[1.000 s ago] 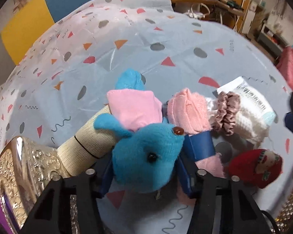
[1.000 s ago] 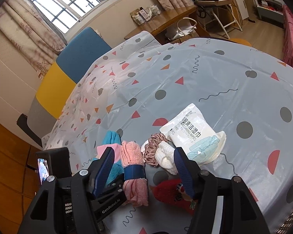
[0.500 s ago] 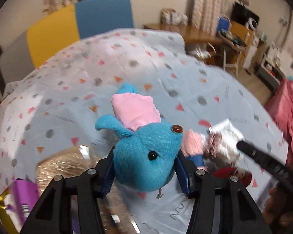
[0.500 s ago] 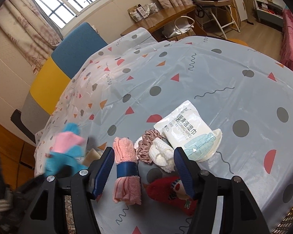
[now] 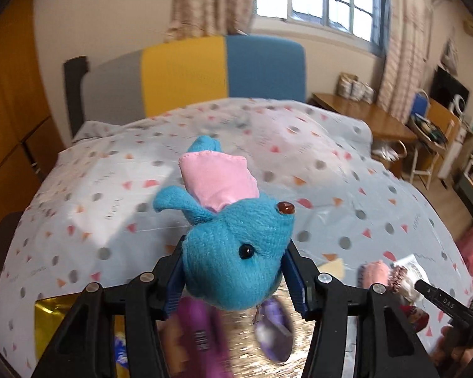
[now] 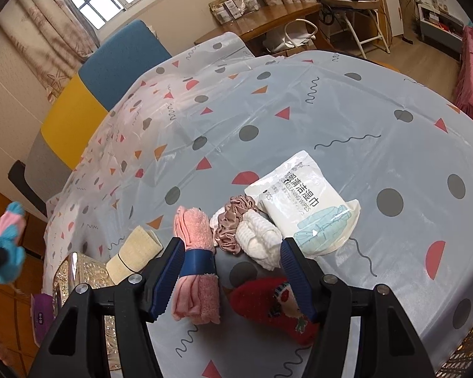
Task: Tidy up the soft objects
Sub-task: 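Carry the blue plush toy with the left tool into the gold tray and release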
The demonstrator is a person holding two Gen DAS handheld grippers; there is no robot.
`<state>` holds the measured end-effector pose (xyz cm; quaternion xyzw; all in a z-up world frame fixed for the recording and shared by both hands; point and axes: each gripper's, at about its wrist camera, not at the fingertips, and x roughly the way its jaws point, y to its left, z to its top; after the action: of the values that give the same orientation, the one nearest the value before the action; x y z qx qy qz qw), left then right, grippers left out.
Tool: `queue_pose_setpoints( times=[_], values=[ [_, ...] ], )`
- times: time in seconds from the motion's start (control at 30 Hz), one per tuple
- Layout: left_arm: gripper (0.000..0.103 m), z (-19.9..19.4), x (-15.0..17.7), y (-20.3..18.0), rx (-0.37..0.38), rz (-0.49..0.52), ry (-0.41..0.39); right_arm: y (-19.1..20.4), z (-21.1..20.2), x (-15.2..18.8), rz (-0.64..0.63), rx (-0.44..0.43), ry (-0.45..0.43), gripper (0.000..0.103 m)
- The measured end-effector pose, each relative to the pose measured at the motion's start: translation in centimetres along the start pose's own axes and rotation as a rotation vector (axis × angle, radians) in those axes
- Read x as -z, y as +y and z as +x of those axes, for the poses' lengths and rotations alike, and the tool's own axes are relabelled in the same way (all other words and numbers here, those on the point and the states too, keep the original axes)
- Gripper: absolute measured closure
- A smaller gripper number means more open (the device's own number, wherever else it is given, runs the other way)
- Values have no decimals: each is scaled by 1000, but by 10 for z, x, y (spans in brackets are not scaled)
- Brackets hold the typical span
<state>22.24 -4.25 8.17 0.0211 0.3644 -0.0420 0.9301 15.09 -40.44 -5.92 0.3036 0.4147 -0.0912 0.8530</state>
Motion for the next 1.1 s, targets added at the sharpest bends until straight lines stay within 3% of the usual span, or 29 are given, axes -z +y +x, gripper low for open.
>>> queue_pose_setpoints(
  times=[0.37, 1.1],
  values=[
    [46, -36, 39, 83, -68, -125, -33, 2, 5, 3, -20, 47, 19, 39],
    [45, -81, 166, 164, -221, -256, -33, 4, 7, 5, -35, 101, 12, 39]
  ],
)
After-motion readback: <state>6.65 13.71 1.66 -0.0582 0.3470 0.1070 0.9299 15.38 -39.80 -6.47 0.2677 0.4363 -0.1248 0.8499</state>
